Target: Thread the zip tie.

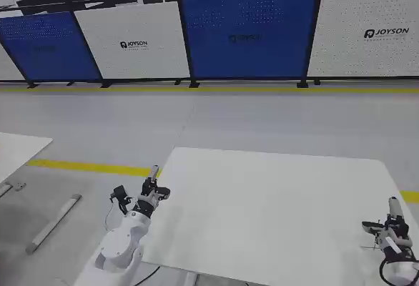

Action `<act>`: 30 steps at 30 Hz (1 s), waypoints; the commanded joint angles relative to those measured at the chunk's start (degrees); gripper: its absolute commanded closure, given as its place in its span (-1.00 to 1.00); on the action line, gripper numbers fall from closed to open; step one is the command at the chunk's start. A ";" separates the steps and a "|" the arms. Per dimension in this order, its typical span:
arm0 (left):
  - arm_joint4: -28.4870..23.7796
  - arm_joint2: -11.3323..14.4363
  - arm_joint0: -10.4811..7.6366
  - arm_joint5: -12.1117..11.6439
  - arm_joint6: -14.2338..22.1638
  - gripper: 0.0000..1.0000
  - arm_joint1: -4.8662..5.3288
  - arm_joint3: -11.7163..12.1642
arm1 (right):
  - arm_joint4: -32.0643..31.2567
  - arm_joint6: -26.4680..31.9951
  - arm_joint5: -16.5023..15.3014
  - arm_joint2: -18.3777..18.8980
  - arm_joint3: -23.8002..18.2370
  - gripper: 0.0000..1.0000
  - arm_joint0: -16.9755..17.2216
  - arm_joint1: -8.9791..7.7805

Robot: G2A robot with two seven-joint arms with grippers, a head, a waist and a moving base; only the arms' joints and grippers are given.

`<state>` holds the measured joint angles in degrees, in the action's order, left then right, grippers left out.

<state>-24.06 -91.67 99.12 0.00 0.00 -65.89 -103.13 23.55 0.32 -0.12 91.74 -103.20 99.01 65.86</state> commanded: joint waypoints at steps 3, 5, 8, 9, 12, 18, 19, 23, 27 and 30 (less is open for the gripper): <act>0.00 0.00 0.00 0.00 0.00 -1.00 0.00 0.00 | -5.52 3.68 0.39 1.22 -0.47 -1.00 -0.13 -0.38; 0.00 0.00 0.00 0.00 0.00 -1.00 0.00 0.00 | -7.28 6.53 0.65 2.64 -0.98 -1.00 0.24 -0.68; 0.00 0.00 0.00 0.00 0.00 -1.00 0.00 0.00 | -8.27 12.11 0.32 5.04 -1.83 -1.00 1.13 -1.12; 0.00 0.00 0.00 0.00 0.00 -1.00 0.00 0.00 | -8.64 13.82 0.32 5.72 -1.94 -1.00 1.37 -1.25; 0.00 0.00 0.00 0.00 0.00 -1.00 0.00 0.00 | -9.39 19.44 0.67 7.38 -1.82 -1.00 1.66 -1.68; 0.00 0.00 0.00 0.00 0.00 -1.00 0.00 0.00 | -9.39 19.44 0.67 7.38 -1.82 -1.00 1.66 -1.68; 0.00 0.00 0.00 0.00 0.00 -1.00 0.00 0.00 | -9.39 19.44 0.67 7.38 -1.82 -1.00 1.66 -1.68; 0.00 0.00 0.00 0.00 0.00 -1.00 0.00 0.00 | -9.39 19.44 0.67 7.38 -1.82 -1.00 1.66 -1.68; 0.00 0.00 0.00 0.00 0.00 -1.00 0.00 0.00 | -9.39 19.44 0.67 7.38 -1.82 -1.00 1.66 -1.68; 0.00 0.00 0.00 0.00 0.00 -1.00 0.00 0.00 | -9.32 23.45 0.78 7.65 -1.54 -1.00 1.46 -1.91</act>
<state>-24.06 -91.67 99.12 0.00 0.00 -65.89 -103.13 14.17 20.19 0.57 99.11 -104.95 100.60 64.09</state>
